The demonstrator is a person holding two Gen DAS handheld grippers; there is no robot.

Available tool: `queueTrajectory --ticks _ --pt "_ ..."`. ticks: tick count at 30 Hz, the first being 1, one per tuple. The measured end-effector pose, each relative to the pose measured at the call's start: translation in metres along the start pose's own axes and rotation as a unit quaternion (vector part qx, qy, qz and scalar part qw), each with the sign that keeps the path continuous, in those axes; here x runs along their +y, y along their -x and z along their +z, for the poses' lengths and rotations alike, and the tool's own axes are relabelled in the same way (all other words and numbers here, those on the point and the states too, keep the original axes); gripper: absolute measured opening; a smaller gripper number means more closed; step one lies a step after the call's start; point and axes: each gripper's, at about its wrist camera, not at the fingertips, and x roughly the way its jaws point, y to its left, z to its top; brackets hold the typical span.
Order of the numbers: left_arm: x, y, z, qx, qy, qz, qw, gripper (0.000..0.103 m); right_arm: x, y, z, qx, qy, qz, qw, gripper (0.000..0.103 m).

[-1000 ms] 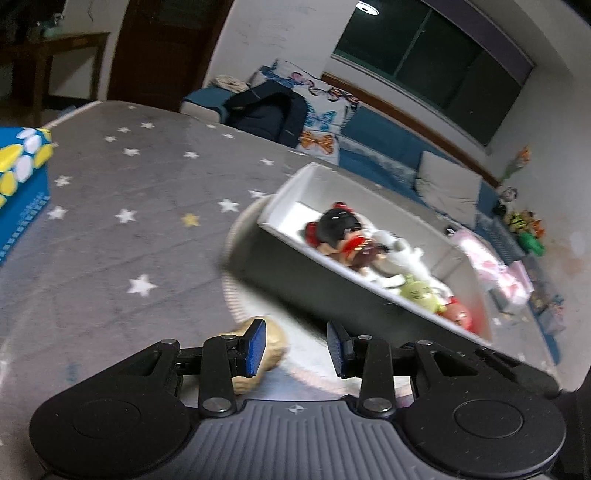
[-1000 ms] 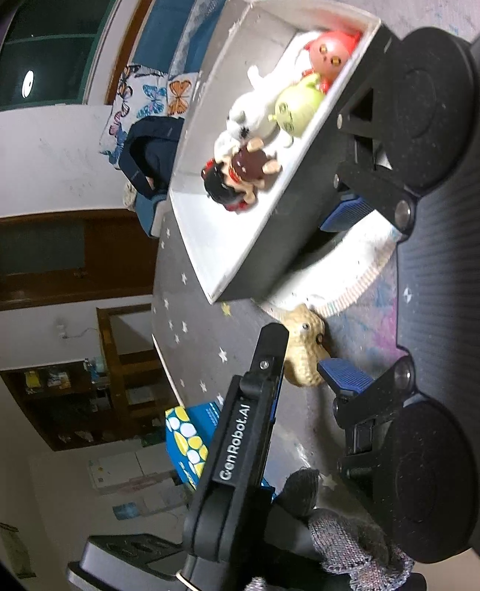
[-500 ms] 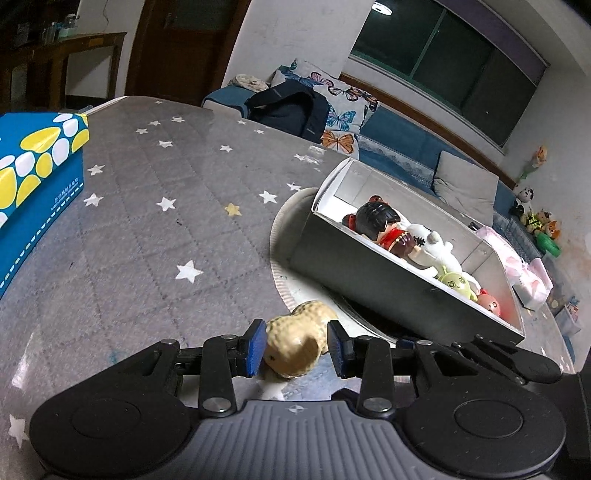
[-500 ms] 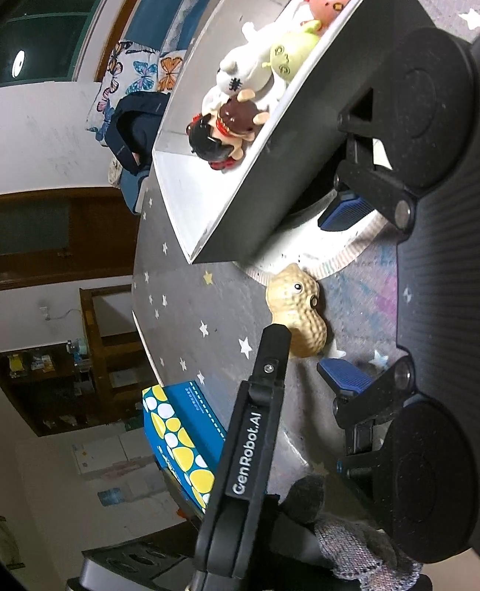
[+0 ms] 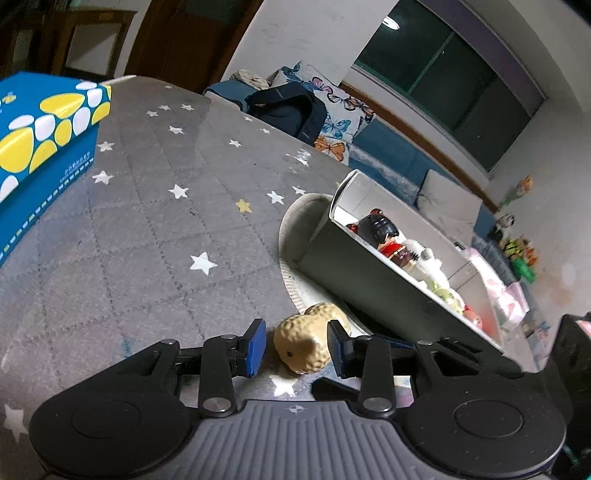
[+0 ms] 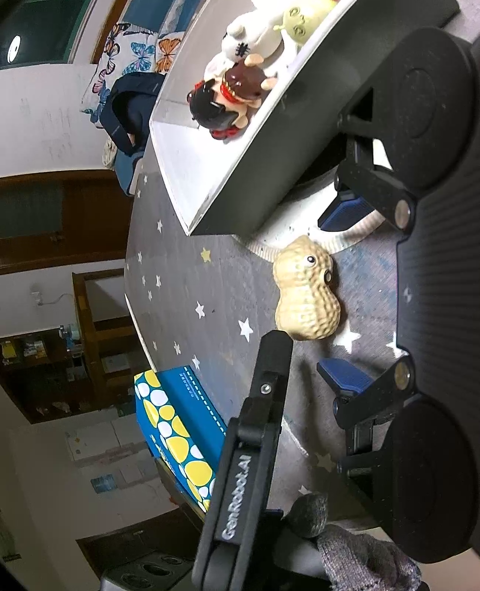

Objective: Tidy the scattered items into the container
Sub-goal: 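Close the left tool on the peanut figure and lift it, then carry the peanut figure over the grey box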

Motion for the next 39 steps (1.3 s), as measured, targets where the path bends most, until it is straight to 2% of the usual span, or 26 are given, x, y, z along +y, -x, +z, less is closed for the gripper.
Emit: queueTrajectory --ticks 4,12,19,29,39 --pt "0.004 -0.006 0.005 0.014 0.016 -0.027 0.9994 0.038 -0.002 -0.008 0.001 0.007 -0.005 0.005 1.000 0.078" --pt "0.003 -0.023 0.015 0.022 -0.003 -0.025 0.9994 0.038 -0.005 -0.016 0.002 0.009 -0.014 0.011 1.000 0.078" --pt "0.007 -0.033 0.017 0.035 -0.003 -0.042 0.9985 0.039 -0.007 -0.020 0.001 0.008 -0.020 0.013 1.000 0.076" --pt "0.005 -0.035 0.016 0.045 -0.013 -0.033 0.9984 0.039 -0.008 -0.020 0.002 0.002 -0.019 0.007 1.000 0.067" --pt "-0.007 -0.034 0.009 0.053 -0.038 -0.030 0.9974 0.039 -0.006 -0.014 -0.002 0.002 -0.004 0.001 1.000 0.067"
